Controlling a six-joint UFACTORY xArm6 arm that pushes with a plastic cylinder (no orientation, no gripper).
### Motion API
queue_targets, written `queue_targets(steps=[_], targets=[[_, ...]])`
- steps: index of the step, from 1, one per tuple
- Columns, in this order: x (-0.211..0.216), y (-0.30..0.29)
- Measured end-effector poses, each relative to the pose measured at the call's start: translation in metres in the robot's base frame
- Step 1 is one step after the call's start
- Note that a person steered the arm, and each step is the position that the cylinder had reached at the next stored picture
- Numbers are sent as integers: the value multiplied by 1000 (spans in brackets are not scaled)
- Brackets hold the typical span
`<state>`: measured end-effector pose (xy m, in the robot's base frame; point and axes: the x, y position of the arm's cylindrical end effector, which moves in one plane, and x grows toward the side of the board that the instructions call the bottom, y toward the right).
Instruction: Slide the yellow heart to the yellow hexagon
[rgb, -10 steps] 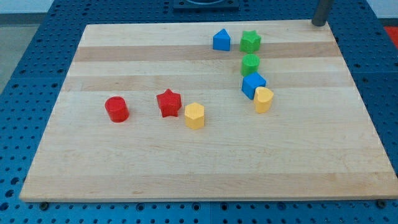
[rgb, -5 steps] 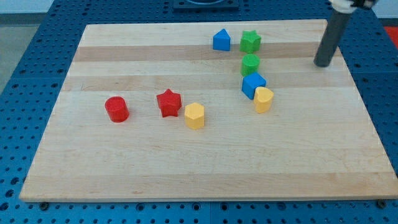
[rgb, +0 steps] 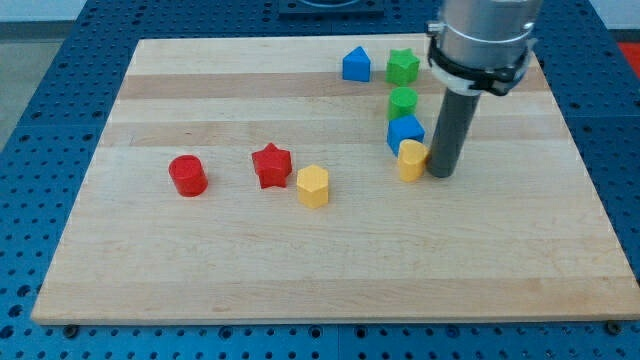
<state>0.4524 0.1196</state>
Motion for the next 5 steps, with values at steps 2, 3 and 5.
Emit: queue_targets(steps=[2, 3, 5], targets=[[-8, 0], [-15, -4], [-16, -61]])
